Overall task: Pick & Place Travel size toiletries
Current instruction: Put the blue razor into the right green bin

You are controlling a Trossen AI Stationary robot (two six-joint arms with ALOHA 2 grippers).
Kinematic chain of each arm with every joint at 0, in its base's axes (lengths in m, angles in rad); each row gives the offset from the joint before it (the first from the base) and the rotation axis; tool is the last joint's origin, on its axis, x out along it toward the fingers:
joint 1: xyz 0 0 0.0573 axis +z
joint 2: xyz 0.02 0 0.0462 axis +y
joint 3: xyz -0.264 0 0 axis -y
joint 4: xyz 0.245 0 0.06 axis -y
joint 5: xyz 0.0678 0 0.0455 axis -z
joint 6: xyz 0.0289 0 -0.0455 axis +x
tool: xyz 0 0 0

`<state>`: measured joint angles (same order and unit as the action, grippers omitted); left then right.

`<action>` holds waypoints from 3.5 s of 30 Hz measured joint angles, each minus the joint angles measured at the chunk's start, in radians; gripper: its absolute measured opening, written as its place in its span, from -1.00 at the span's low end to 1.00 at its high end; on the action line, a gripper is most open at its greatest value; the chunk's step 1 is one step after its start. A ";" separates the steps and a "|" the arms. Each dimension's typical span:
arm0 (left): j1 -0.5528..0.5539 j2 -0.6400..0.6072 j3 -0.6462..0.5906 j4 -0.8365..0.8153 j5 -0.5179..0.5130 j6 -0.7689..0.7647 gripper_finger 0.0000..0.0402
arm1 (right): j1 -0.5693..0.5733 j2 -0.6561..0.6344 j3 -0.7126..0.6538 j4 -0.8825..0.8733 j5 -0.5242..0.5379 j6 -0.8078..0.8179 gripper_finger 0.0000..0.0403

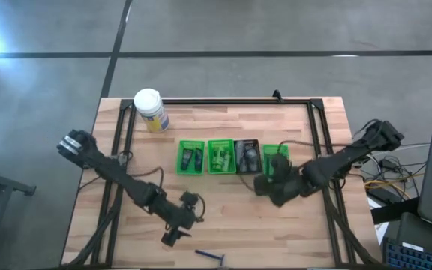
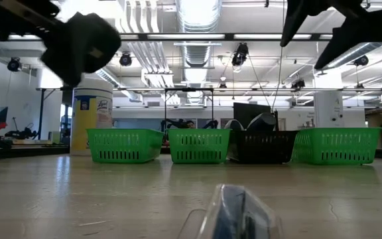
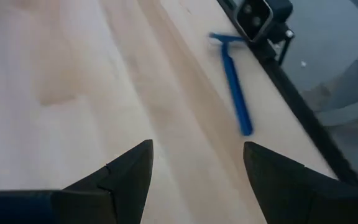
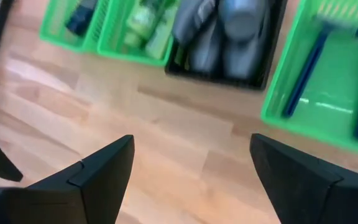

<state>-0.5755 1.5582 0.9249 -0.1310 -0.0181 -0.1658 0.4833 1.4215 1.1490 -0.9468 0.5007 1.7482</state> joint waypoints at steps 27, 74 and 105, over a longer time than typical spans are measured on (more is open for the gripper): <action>-0.141 0.416 0.323 -0.052 -0.108 -0.234 0.27 | 0.071 0.240 0.307 -0.184 0.083 -0.018 0.65; 0.193 0.090 0.181 -0.102 -0.039 -0.056 -0.89 | 0.128 0.068 0.447 -0.449 0.353 0.338 0.77; 0.684 -0.106 0.107 0.526 0.034 -0.537 -0.89 | -0.138 -0.016 0.382 -0.120 0.409 -0.191 0.61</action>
<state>0.1089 1.4517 1.0320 0.3948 0.0157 -0.7024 0.3451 1.4058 1.5311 -1.0670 0.9100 1.5572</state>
